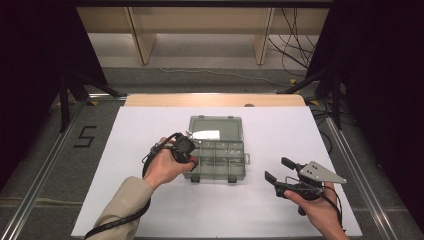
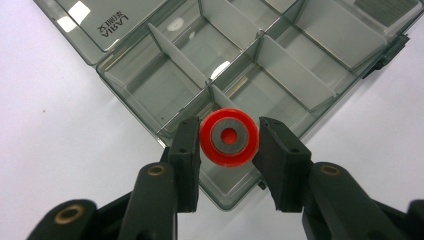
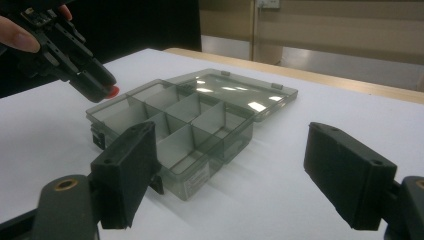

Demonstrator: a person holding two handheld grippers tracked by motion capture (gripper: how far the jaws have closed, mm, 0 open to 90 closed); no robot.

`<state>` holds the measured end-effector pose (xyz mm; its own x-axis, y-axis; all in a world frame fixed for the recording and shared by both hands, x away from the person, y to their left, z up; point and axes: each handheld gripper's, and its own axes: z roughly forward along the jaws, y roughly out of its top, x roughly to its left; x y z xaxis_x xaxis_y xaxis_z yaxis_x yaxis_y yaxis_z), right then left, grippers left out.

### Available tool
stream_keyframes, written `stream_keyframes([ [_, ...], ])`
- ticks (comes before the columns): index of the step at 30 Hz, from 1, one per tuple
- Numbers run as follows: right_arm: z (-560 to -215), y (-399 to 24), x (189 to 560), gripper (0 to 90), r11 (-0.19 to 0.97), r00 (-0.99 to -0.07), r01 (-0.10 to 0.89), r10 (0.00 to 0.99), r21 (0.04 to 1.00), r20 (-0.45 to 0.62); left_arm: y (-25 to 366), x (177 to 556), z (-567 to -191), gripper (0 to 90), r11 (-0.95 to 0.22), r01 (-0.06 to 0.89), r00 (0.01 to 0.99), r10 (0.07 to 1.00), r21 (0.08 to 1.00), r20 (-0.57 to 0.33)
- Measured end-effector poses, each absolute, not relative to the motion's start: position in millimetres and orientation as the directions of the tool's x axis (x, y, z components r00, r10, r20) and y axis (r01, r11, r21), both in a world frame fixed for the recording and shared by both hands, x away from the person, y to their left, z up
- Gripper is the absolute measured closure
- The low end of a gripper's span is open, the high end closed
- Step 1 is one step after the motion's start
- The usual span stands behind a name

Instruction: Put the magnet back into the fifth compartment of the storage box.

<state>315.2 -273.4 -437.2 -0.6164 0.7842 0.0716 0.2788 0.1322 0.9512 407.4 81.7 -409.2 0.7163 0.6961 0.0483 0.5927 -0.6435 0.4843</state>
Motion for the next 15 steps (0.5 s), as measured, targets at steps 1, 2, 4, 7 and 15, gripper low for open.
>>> stream_keyframes([
  [1,-437.1,-273.4,315.1,22.0,0.132,-0.616,0.28,0.784,0.951,0.072,82.0,407.6,-409.5,62.0,-0.646,0.591,0.717,0.695,0.483,0.052],
  [2,-437.2,-273.3,315.2,22.0,0.132,-0.616,0.28,0.784,0.951,0.072,82.1,407.8,-410.0,62.0,-0.646,0.591,0.717,0.695,0.484,0.053],
  [4,-437.3,-273.4,315.3,22.0,0.132,-0.616,0.278,0.784,0.951,0.071,82.2,407.9,-410.7,62.0,-0.646,0.59,0.716,0.696,0.484,0.054],
  [7,-437.3,-273.4,315.2,22.0,0.133,-0.617,0.278,0.784,0.951,0.071,84.1,409.2,-409.5,62.0,-0.672,0.579,0.733,0.677,0.463,0.067],
  [15,-437.4,-273.3,315.2,22.0,0.132,-0.616,0.279,0.784,0.951,0.072,83.7,409.7,-412.8,62.0,-0.658,0.583,0.722,0.688,0.476,0.066],
])
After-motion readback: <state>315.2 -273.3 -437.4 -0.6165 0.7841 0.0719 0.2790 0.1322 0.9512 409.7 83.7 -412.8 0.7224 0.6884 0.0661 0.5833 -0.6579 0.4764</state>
